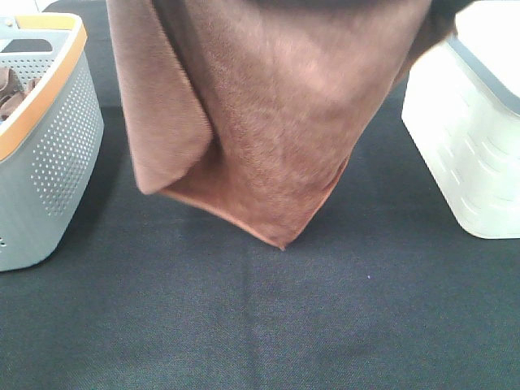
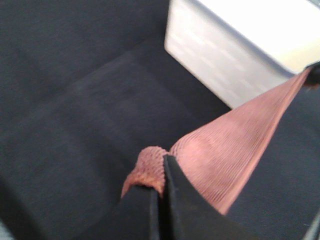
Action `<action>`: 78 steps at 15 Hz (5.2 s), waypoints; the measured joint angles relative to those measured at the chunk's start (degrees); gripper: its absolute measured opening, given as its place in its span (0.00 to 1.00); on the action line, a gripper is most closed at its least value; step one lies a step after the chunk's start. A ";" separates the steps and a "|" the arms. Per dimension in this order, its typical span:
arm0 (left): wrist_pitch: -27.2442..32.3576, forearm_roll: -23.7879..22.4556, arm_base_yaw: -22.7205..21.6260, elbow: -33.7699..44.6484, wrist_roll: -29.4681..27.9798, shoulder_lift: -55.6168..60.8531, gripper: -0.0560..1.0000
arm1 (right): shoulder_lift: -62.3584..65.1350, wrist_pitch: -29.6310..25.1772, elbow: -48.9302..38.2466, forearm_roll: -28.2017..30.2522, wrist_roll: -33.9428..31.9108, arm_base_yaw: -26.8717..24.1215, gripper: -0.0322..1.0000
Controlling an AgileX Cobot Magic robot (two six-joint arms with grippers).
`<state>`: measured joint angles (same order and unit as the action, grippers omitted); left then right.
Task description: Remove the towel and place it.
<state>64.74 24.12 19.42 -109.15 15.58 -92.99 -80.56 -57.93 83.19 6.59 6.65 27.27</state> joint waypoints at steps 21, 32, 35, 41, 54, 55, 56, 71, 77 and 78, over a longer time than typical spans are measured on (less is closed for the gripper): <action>-34.43 -18.28 0.00 0.00 -1.20 -29.68 0.05 | -27.33 39.71 4.53 33.80 -38.73 -6.59 0.03; 4.24 -11.52 0.00 0.74 -4.93 -29.62 0.05 | -27.33 -1.09 4.18 -3.90 -9.40 -3.95 0.03; 4.41 -11.06 2.29 10.14 -6.99 -29.34 0.05 | -27.33 -8.31 3.90 -9.22 -7.56 -3.95 0.03; 4.64 -14.27 9.57 21.03 -9.91 -28.36 0.05 | -27.22 -10.54 -4.98 -11.52 -6.65 -3.95 0.03; 4.64 -16.44 10.03 22.00 -13.18 -10.66 0.92 | -13.92 -11.63 -5.33 -15.24 -7.68 -3.95 0.73; 4.64 -17.36 10.03 22.00 -13.18 -5.33 0.92 | -10.89 -11.63 -5.33 -15.64 -7.56 -3.95 0.73; 4.70 -17.59 10.03 22.00 -13.18 -1.03 0.92 | -6.13 -11.69 -5.39 -15.64 -6.65 -3.95 0.73; 3.50 -18.33 10.03 73.28 -14.15 63.77 0.92 | 49.96 -11.40 -47.84 -14.67 -1.95 -3.95 0.73; -3.09 -19.42 10.03 79.81 -4.93 76.26 0.92 | 64.74 -4.01 -53.11 -11.46 -1.55 -3.95 0.73; -3.38 -19.25 10.03 79.93 -3.44 76.43 0.92 | 65.78 -3.84 -53.57 -11.34 -1.55 -3.95 0.73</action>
<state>61.36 4.87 29.45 -29.22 12.15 -16.56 -14.78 -61.76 29.62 -4.76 5.10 23.32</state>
